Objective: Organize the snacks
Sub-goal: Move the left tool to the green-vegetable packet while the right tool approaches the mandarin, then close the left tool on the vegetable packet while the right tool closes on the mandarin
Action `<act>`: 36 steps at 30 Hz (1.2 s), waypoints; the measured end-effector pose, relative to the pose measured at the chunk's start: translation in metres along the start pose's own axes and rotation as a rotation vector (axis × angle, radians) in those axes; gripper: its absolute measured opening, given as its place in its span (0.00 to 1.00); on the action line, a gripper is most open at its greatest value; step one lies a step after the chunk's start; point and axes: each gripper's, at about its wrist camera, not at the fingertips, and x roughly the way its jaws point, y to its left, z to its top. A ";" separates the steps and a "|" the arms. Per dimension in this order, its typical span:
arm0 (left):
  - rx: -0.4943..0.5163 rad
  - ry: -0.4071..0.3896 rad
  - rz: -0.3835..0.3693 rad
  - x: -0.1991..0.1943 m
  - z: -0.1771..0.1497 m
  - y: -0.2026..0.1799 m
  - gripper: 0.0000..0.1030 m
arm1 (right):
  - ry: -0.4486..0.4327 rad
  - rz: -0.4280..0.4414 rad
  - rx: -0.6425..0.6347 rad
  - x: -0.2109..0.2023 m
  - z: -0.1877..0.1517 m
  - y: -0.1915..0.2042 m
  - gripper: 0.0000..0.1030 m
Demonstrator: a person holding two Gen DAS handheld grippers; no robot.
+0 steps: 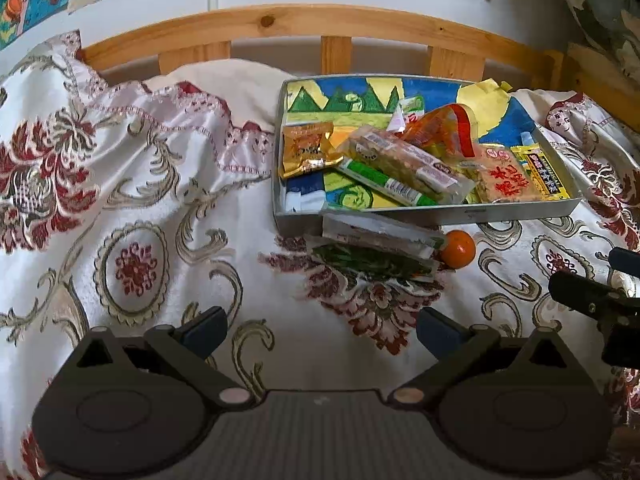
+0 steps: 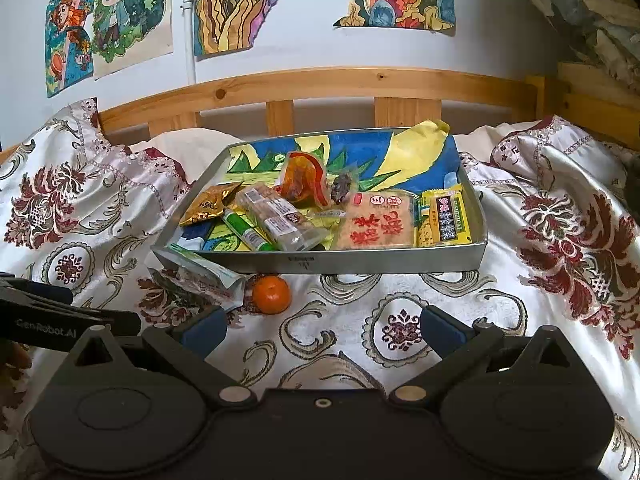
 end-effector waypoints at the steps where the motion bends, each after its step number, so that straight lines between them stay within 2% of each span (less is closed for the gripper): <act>1: 0.004 -0.008 0.002 0.000 0.001 0.001 0.99 | 0.003 -0.003 0.001 0.001 0.000 0.000 0.99; 8: 0.010 -0.041 0.004 0.001 0.008 0.011 0.99 | 0.016 0.002 -0.011 0.008 -0.002 -0.001 0.99; 12: 0.044 -0.047 -0.013 0.004 0.011 0.017 0.99 | -0.010 0.023 -0.073 0.018 0.004 0.002 0.99; 18: 0.147 -0.058 -0.055 0.013 0.018 0.018 0.99 | -0.008 0.044 -0.173 0.044 0.014 0.005 0.99; 23: 0.291 -0.061 -0.068 0.027 0.025 0.012 0.99 | 0.032 0.063 -0.223 0.067 0.014 0.006 0.99; 26: 0.371 -0.070 -0.074 0.037 0.027 0.008 0.99 | 0.059 0.090 -0.220 0.077 0.015 0.004 0.96; 29: 0.409 -0.065 -0.104 0.048 0.026 0.006 0.99 | 0.083 0.111 -0.212 0.084 0.014 0.004 0.91; 36: 0.384 -0.025 -0.199 0.065 0.026 0.008 0.99 | 0.107 0.151 -0.218 0.098 0.017 0.009 0.78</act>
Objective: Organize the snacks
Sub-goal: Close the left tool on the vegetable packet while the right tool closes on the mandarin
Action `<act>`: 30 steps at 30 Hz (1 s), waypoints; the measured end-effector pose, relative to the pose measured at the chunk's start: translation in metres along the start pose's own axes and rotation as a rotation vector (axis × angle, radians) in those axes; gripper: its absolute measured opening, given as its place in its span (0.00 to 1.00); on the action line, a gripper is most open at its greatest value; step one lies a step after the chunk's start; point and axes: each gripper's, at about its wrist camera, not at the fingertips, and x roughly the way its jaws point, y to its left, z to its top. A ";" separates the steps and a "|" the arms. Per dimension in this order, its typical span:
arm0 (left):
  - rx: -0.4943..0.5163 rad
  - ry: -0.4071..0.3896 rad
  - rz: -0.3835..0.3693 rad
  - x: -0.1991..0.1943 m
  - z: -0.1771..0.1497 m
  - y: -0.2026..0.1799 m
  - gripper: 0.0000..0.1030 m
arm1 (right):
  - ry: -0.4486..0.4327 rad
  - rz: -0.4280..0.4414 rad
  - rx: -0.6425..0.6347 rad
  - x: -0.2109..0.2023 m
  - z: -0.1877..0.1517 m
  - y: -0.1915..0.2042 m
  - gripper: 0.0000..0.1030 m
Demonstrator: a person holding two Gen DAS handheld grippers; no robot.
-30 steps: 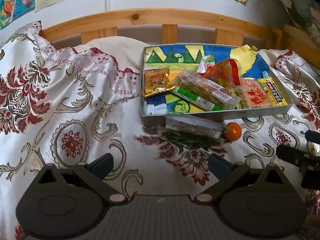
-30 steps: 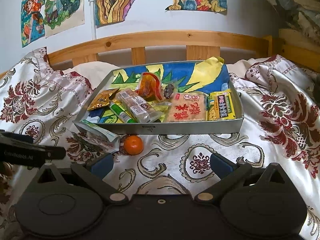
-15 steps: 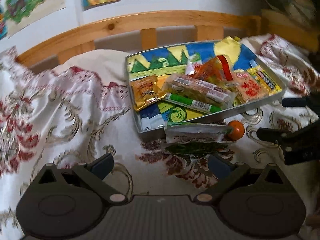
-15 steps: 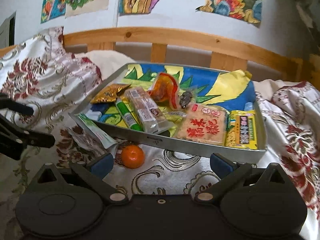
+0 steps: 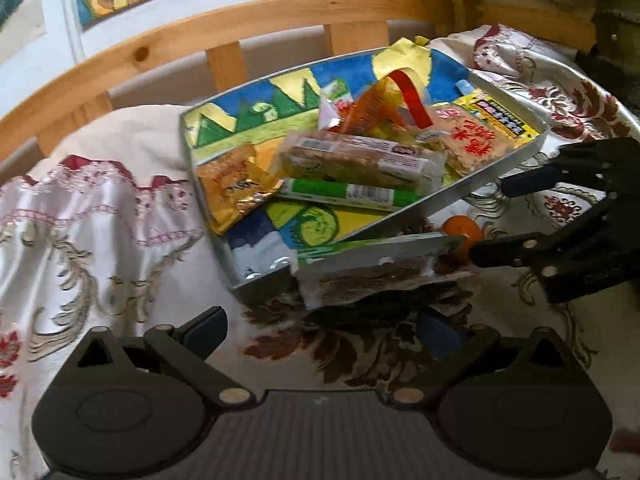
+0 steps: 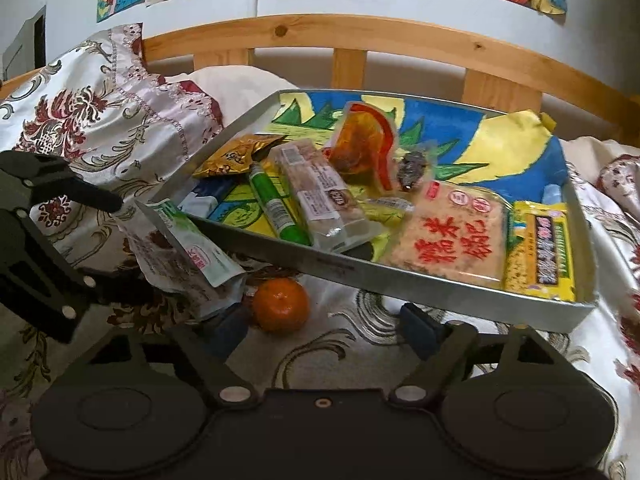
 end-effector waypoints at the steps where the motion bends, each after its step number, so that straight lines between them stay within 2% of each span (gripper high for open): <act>1: -0.001 -0.001 -0.009 0.001 0.000 0.000 0.99 | 0.001 0.006 -0.007 0.002 0.001 0.001 0.76; 5: -0.012 0.003 -0.038 0.004 0.000 -0.001 0.99 | 0.004 0.029 -0.028 0.011 0.005 0.005 0.65; 11: -0.052 0.014 -0.048 0.007 -0.001 -0.003 0.99 | 0.014 0.063 -0.063 0.020 0.006 0.012 0.35; 22: -0.112 0.017 -0.067 0.014 0.001 -0.020 0.99 | 0.007 0.085 -0.010 0.009 0.001 0.003 0.34; 30: -0.183 0.012 -0.015 0.020 0.006 -0.026 1.00 | 0.006 0.087 0.023 0.006 -0.001 -0.002 0.34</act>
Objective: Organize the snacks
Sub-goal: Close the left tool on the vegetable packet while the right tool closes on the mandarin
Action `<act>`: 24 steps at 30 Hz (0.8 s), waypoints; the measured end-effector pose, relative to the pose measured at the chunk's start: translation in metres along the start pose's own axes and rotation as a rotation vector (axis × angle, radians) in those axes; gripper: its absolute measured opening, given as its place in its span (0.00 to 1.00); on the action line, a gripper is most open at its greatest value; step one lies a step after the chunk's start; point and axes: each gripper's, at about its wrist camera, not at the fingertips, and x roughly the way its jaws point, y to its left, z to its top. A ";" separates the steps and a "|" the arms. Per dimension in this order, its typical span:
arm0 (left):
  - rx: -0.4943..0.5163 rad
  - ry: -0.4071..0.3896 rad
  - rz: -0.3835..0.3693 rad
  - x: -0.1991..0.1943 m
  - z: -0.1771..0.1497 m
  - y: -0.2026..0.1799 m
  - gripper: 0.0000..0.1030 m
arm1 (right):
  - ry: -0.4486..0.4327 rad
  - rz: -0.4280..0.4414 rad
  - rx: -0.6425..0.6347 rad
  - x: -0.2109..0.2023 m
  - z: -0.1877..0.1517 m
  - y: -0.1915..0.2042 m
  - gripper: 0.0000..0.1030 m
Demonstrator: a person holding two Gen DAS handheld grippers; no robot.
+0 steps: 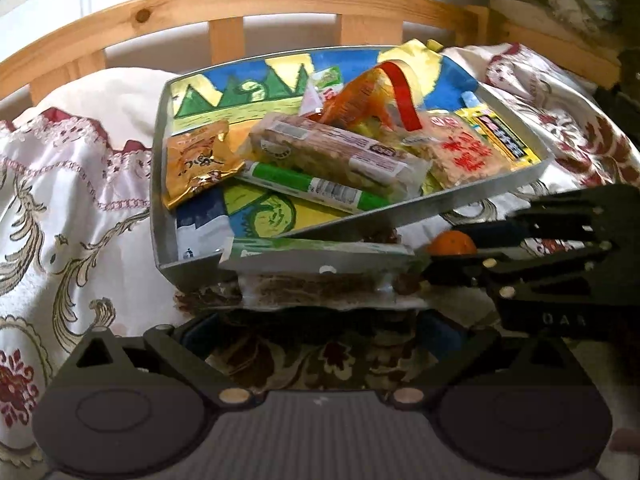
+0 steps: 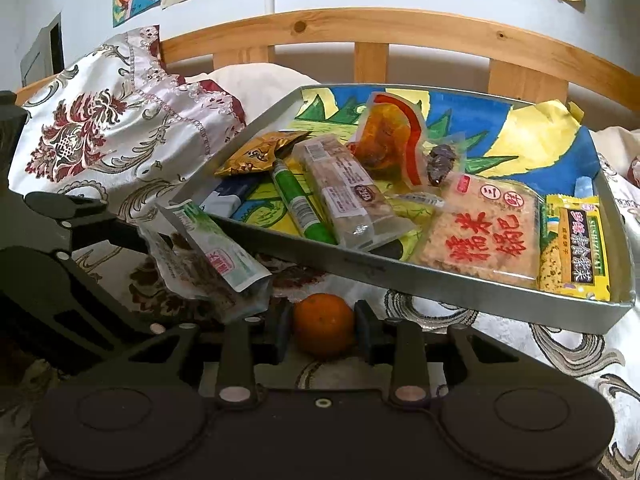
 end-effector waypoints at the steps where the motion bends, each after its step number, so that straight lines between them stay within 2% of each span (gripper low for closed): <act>1: -0.008 -0.003 0.008 0.001 0.000 -0.001 1.00 | -0.001 -0.002 0.004 0.000 0.000 -0.001 0.34; 5: -0.032 -0.012 0.037 0.003 0.001 -0.004 1.00 | -0.001 -0.011 0.035 -0.002 0.000 -0.008 0.34; 17: 0.006 -0.049 0.066 0.002 0.000 -0.008 0.98 | -0.006 -0.020 0.065 -0.008 -0.004 -0.015 0.35; 24: -0.007 -0.053 0.083 -0.005 -0.002 -0.009 0.98 | -0.008 -0.020 0.070 -0.010 -0.004 -0.014 0.35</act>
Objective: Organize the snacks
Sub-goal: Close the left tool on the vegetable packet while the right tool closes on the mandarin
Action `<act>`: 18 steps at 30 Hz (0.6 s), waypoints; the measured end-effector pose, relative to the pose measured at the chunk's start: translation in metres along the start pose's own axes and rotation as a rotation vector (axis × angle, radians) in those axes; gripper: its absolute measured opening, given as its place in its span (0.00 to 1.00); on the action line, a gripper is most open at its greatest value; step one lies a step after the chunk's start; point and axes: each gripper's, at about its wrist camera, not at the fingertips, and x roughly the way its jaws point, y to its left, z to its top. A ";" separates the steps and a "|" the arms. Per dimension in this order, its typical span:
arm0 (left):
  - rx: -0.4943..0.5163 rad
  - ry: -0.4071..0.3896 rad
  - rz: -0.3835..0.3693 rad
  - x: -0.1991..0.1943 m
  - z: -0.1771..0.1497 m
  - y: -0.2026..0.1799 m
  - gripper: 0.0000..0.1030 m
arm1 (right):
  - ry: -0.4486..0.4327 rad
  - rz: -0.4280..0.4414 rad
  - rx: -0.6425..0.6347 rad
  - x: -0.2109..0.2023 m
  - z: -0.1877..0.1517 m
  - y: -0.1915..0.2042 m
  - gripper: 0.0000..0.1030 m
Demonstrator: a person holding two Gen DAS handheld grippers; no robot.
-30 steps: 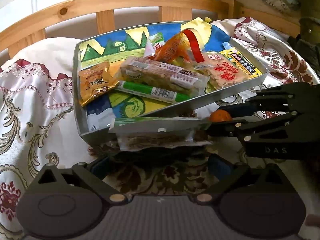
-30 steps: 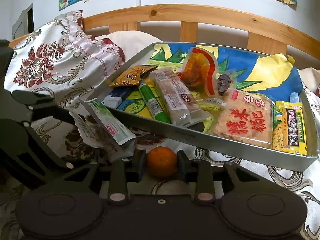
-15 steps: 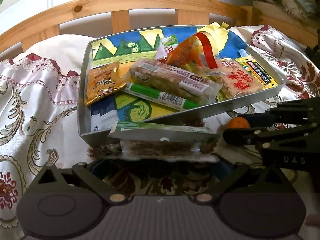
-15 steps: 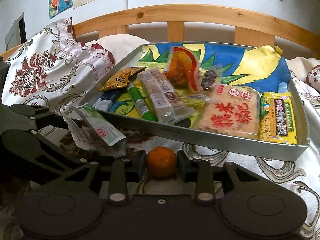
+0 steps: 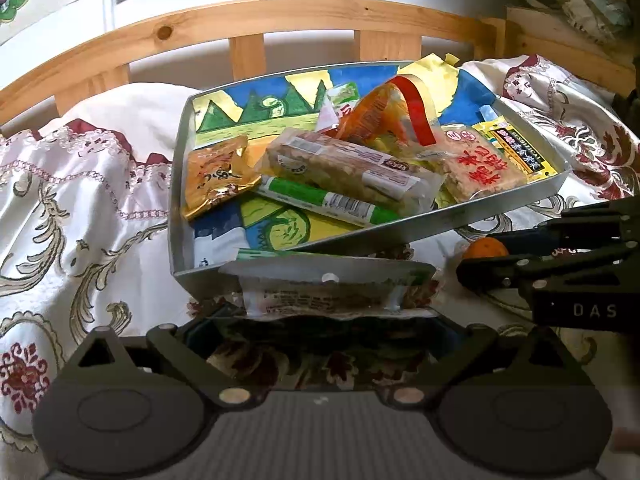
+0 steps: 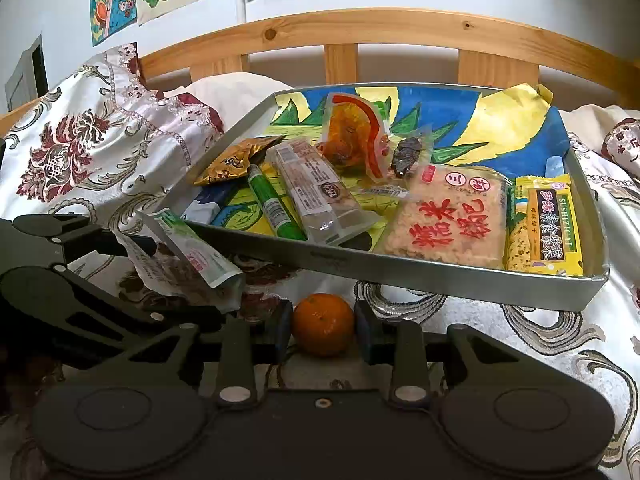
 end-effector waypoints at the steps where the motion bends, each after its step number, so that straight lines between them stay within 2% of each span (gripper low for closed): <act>1: 0.001 -0.002 0.002 -0.001 0.000 0.000 0.98 | 0.000 0.001 0.000 -0.001 0.000 0.000 0.35; 18: 0.016 -0.007 0.005 -0.027 0.003 -0.005 0.97 | -0.023 0.009 -0.027 -0.015 0.002 0.009 0.35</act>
